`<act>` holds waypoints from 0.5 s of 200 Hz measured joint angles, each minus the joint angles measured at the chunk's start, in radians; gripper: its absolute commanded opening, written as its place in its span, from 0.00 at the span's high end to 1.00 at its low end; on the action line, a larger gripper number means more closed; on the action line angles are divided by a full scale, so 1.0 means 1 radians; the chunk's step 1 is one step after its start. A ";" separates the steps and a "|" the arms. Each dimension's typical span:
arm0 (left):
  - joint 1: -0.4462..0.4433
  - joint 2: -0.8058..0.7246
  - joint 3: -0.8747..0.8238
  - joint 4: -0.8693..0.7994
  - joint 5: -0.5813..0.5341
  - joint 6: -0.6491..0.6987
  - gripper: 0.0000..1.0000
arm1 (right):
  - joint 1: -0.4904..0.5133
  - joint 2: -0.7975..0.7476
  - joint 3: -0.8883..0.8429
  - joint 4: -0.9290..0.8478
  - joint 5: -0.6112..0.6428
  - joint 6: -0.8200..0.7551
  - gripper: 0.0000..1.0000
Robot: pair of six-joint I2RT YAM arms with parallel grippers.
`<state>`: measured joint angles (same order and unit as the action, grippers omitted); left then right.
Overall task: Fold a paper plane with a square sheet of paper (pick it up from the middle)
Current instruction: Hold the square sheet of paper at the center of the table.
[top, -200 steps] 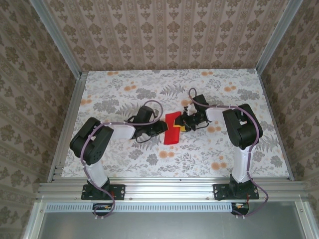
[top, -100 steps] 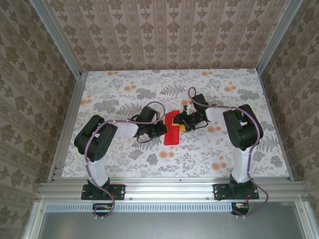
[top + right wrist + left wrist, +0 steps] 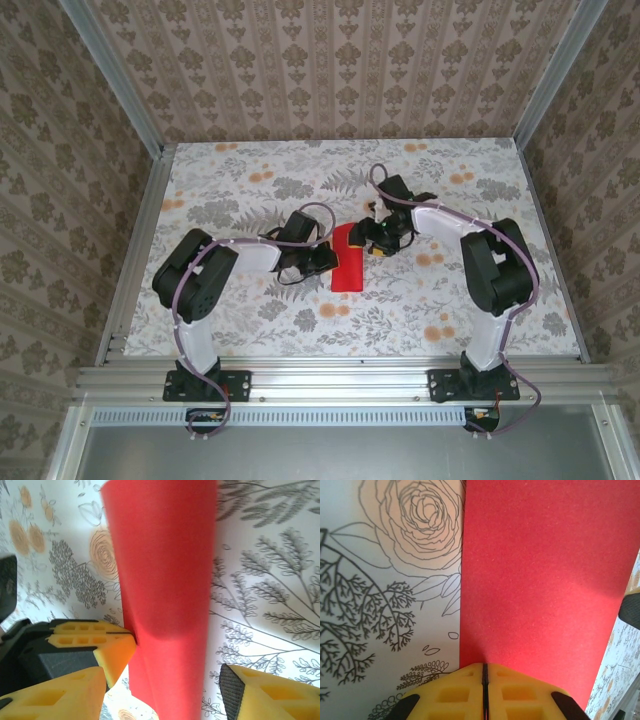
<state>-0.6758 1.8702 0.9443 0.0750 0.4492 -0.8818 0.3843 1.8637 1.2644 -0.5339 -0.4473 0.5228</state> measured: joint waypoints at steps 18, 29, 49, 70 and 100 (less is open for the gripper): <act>0.000 0.000 0.006 -0.011 0.000 0.004 0.89 | 0.039 0.002 0.034 -0.042 0.052 -0.034 0.35; 0.000 0.000 0.009 -0.018 0.000 0.005 0.90 | 0.056 0.005 0.041 -0.054 0.072 -0.049 0.36; 0.000 0.000 0.011 -0.024 0.000 0.008 0.89 | 0.065 0.021 0.043 -0.073 0.104 -0.058 0.36; 0.000 0.000 0.011 -0.024 0.000 0.008 0.89 | 0.063 0.039 0.043 -0.082 0.124 -0.065 0.37; 0.000 0.000 0.011 -0.024 0.000 0.008 0.89 | 0.064 0.064 0.044 -0.084 0.125 -0.082 0.39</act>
<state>-0.6758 1.8706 0.9558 0.0509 0.4488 -0.8734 0.4484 1.9282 1.3083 -0.6182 -0.3225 0.4408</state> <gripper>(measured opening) 0.109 0.618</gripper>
